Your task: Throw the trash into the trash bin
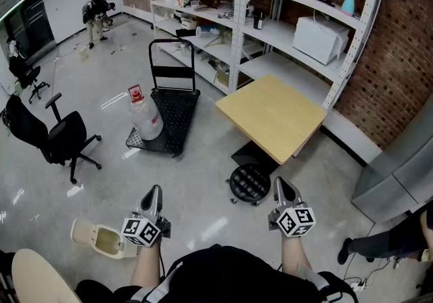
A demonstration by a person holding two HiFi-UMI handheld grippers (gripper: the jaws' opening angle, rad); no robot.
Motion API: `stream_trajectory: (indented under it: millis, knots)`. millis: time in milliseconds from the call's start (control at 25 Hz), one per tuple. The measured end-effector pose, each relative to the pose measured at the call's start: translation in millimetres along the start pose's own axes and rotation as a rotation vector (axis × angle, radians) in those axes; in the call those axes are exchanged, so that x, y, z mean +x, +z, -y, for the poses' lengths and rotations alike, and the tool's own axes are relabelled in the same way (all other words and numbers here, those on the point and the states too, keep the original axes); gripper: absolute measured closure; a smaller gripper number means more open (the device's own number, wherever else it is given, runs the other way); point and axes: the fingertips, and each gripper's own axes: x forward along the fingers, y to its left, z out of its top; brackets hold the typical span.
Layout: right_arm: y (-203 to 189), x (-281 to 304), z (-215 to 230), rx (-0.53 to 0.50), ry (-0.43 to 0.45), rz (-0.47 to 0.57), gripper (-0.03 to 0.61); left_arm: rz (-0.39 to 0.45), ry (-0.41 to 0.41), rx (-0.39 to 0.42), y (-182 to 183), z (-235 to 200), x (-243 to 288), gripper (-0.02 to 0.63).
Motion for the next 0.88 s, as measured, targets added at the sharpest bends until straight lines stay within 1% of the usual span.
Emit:
stream_trajectory:
  millis: [200, 560, 680, 880]
  knots:
    - [2.3, -2.5, 2.2, -0.002, 0.002, -0.001, 0.574, -0.009, 0.003, 0.006, -0.8, 6.2, 3.5, 0.614]
    - [2.7, -17.3, 13.6, 0.008, -0.024, 0.003, 0.574, -0.004, -0.023, 0.011, 1.1, 16.4, 6.2, 0.614]
    - [1.1, -18.7, 13.1, 0.026, -0.005, 0.001, 0.573, 0.010, -0.033, 0.010, 3.3, 19.6, 5.4, 0.614]
    - [-2.8, -6.3, 0.3, -0.030, 0.035, -0.037, 0.572, 0.010, -0.022, 0.011, 5.8, 21.3, 1.1, 0.614]
